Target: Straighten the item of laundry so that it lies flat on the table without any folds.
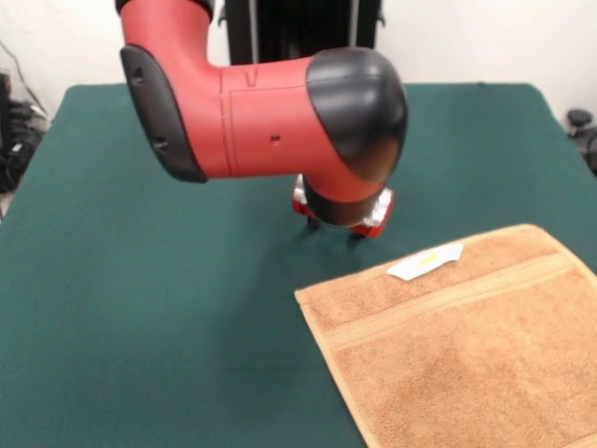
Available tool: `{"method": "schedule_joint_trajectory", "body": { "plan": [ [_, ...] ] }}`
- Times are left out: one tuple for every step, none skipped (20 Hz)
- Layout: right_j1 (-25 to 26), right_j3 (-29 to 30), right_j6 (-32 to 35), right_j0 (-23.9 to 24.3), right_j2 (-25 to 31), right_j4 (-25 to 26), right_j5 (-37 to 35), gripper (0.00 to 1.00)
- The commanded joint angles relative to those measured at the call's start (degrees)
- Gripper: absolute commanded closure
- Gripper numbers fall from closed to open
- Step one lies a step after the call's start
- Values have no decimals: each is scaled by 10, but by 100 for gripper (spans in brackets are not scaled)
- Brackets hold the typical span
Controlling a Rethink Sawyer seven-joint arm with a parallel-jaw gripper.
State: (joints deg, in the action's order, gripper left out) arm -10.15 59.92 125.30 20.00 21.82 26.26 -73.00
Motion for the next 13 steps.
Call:
{"method": "schedule_joint_trajectory", "body": {
  "plan": [
    [232, -44, -186, 53, 33, 185, 465, 0],
    [227, -50, -159, 38, 19, 192, 462, 0],
    [224, -55, -133, 27, 9, 198, 462, 0],
    [222, -59, -113, 18, 1, 204, 465, 0],
    [220, -60, -105, 13, -4, 211, 473, 0],
    [218, -61, -81, 6, -12, 216, 489, 0],
    [216, -61, -52, -5, -24, 228, 517, 0],
    [214, -59, -25, -13, -36, 236, 544, 0],
    [213, -60, -22, -15, -37, 238, 546, 0],
    [214, -60, -34, -9, -30, 233, 534, 0],
    [215, -60, -43, -5, -25, 228, 521, 0],
    [215, -60, -43, -6, -25, 230, 521, 0],
    [214, -61, -38, -10, -29, 234, 525, 0]
  ]
}}
